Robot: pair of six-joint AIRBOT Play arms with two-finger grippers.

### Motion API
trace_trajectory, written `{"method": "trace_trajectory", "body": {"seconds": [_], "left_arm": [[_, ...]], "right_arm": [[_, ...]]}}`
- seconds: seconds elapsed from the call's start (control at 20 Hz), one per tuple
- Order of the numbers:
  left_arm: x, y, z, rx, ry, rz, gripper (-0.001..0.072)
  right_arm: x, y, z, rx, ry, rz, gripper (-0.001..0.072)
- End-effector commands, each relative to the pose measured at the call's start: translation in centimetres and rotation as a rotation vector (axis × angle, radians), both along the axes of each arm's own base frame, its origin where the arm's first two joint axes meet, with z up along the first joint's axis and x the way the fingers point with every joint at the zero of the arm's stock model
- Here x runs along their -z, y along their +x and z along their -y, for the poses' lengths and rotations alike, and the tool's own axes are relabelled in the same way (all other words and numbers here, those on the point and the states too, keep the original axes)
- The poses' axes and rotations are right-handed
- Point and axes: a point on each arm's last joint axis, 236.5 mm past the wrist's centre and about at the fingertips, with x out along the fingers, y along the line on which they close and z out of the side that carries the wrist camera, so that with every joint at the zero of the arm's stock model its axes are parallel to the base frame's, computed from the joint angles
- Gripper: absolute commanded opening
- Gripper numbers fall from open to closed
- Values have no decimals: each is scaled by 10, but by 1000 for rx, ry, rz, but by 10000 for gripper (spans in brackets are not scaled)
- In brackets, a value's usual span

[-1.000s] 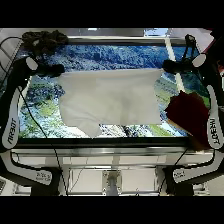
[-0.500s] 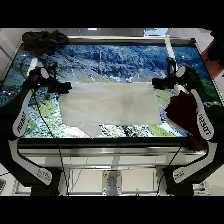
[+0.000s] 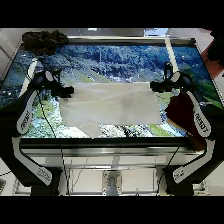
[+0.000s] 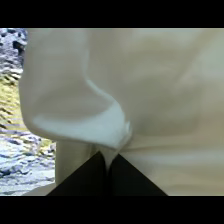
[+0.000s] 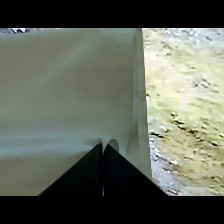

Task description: Fold the shirts.

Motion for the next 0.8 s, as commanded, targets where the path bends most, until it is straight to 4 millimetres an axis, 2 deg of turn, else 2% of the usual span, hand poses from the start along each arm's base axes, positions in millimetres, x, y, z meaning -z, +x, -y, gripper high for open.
{"method": "trace_trajectory", "body": {"seconds": [0.0,0.15,0.25,0.3,0.35,0.4,0.45,0.55,0.6,0.65,0.75], "left_arm": [[3,-3,-10,-7,42,-14,14],[3,-3,-10,-7,41,-15,15],[3,-4,-6,-12,23,-22,15],[2,-6,0,-16,-1,-31,47],[1,-7,5,-12,-26,-36,248],[-3,-9,12,-2,-56,-44,573],[-8,-10,16,9,-72,-54,709],[-27,-10,15,25,-70,-58,696],[-46,-8,12,33,-64,-35,696],[-73,-7,8,55,-54,3,696],[-134,-10,-3,89,-29,115,696]], "right_arm": [[3,0,13,26,-53,-6,19],[8,-9,24,30,-100,-45,20],[10,-15,23,24,-99,-71,22],[12,-19,21,21,-94,-92,61],[13,-24,18,21,-80,-114,236],[15,-31,15,20,-63,-145,401],[17,-40,12,13,-54,-186,405],[17,-63,12,-12,-60,-275,405],[11,-71,18,-21,-90,-295,405],[0,-75,27,-28,-133,-293,406],[-37,-77,48,-31,-232,-238,415]]}}
